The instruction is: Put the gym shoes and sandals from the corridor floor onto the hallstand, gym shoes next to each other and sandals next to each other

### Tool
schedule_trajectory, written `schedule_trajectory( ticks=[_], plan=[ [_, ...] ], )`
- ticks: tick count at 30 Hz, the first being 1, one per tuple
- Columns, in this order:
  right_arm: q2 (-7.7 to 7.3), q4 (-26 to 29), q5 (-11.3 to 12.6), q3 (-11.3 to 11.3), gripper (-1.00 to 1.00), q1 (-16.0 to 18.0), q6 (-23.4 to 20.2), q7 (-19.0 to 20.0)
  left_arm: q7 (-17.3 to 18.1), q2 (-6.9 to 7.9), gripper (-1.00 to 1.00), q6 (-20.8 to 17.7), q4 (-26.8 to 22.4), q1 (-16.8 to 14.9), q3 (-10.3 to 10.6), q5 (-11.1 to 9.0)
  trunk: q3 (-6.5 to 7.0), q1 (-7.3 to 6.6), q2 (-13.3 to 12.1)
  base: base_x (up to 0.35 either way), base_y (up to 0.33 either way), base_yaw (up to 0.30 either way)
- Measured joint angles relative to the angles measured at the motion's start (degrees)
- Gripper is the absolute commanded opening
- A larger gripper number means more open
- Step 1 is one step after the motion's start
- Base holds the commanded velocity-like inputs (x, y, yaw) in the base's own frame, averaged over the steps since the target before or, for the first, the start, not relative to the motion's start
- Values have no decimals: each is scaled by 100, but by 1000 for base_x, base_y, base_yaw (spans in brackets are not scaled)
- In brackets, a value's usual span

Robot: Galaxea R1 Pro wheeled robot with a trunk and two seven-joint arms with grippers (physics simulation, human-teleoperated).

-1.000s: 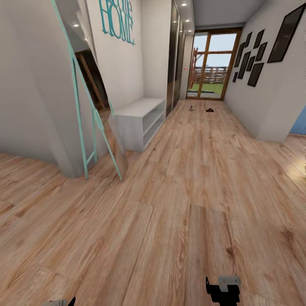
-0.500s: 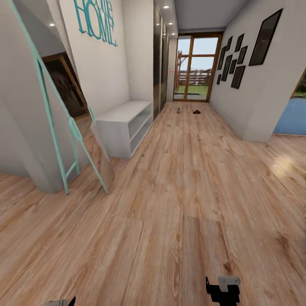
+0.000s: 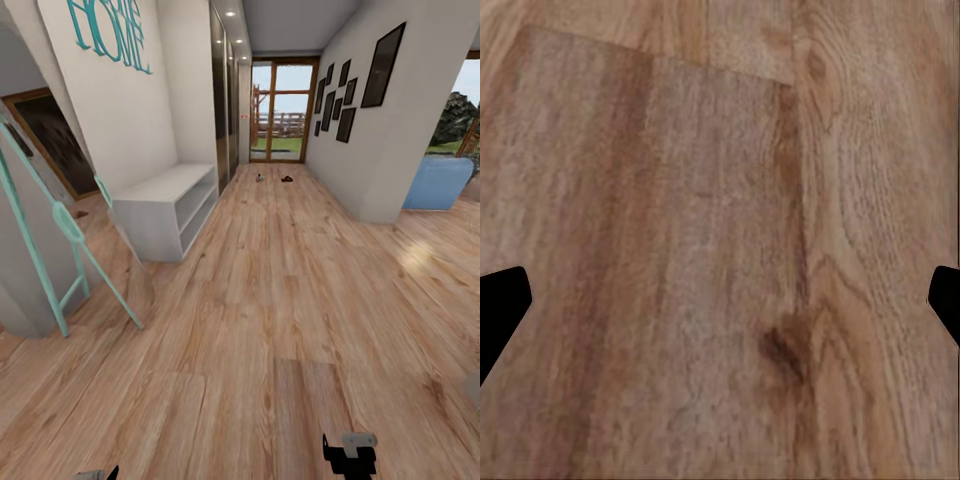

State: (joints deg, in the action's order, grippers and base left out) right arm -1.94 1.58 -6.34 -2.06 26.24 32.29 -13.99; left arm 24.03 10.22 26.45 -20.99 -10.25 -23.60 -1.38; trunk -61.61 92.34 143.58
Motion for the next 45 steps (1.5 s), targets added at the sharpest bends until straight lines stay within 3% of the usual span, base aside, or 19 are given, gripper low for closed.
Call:
schedule_trajectory(
  ticks=[15, 45],
  plan=[
    [0, 4, 0, -2, 100, 0, 0, 0, 0, 0, 100, 0, -1, 0, 0, -1, 83, 0, 0, 337, 0, -190],
    [1, -2, 0, -3, 100, 1, -1, 9, 0, 0, 100, 0, 1, 1, 0, 0, 94, 0, 0, 337, 0, -8]
  ],
)
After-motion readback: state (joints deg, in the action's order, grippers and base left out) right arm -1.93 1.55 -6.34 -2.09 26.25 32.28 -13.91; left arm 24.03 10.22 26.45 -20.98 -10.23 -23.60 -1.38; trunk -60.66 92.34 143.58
